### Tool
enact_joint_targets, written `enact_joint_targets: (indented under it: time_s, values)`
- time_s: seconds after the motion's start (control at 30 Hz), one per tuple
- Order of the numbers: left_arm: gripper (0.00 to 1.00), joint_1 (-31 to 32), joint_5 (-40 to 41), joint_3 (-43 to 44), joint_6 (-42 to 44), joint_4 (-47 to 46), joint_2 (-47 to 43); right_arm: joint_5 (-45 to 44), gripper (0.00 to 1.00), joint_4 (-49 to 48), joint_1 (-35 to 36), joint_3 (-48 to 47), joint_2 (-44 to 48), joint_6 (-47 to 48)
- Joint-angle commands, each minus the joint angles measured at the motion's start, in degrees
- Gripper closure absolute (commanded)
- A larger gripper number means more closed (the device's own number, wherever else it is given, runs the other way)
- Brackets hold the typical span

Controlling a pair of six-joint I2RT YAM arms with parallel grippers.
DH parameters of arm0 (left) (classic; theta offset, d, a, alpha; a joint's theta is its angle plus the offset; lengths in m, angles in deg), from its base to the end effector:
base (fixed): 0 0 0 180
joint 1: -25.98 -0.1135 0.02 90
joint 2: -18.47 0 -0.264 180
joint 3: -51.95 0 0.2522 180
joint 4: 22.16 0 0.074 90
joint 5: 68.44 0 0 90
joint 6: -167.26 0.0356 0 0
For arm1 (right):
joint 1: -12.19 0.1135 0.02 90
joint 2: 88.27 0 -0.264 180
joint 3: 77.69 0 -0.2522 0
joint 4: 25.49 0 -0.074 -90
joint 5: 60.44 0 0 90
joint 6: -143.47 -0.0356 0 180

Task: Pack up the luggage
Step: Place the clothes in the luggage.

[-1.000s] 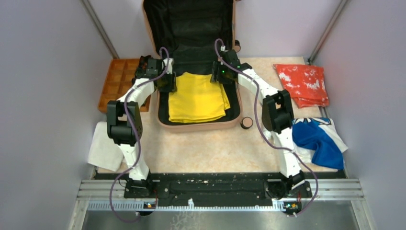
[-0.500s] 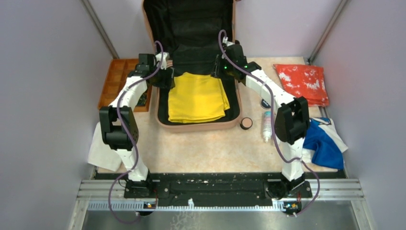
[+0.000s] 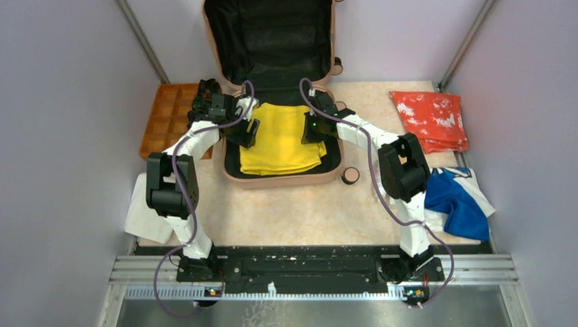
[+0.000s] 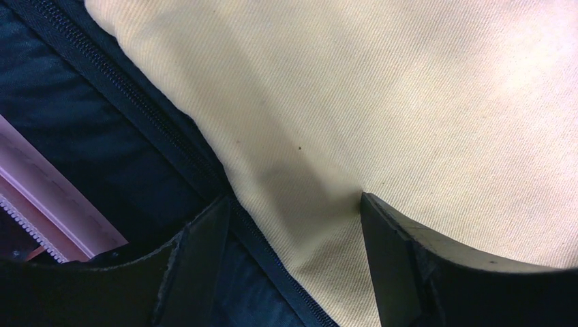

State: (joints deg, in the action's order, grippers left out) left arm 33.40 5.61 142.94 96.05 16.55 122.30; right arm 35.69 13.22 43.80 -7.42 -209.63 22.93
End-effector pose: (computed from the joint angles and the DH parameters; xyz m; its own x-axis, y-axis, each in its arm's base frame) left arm 0.3917 -0.0609 0.2290 -0.6406 0.3957 -0.6580 0.5281 0.8492 -0.0034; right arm 0.4019 0.2518 0.2039 -0.8590 0.0646 -0.5079 -0.1657 0.9036 0.3951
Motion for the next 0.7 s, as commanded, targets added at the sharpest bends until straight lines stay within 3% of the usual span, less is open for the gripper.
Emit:
enact_joint_targets:
  time_s: [0.0,0.17,0.23,0.3,0.47,0.67]
  values:
    - [0.23,-0.4,3.5,-1.8,0.8,2.9,0.4,-2.6,0.86,2.1,-0.3,-2.8,1.3,-0.2]
    - [0.16,-0.4,1.5,5.5,-0.4,7.8,-2.9,-0.2,0.63,3.1,-1.7,-7.5,9.0,0.6]
    - [0.03,-0.5,0.4,10.3,-1.5,11.0,-4.0,0.2,0.45,3.5,-4.2,-8.2,12.9,0.3]
    - [0.02,-0.7,0.7,14.2,-3.4,12.6,-5.2,0.0,0.31,2.4,-8.1,-6.2,17.6,-0.8]
    - [0.01,-1.5,-2.6,17.0,-5.6,11.6,-6.7,-8.0,0.22,2.6,-22.1,-0.6,22.6,-1.8]
    - [0.02,-1.2,-4.0,19.0,-5.4,13.1,-4.0,-33.7,0.16,7.2,-25.2,-5.0,13.8,5.8]
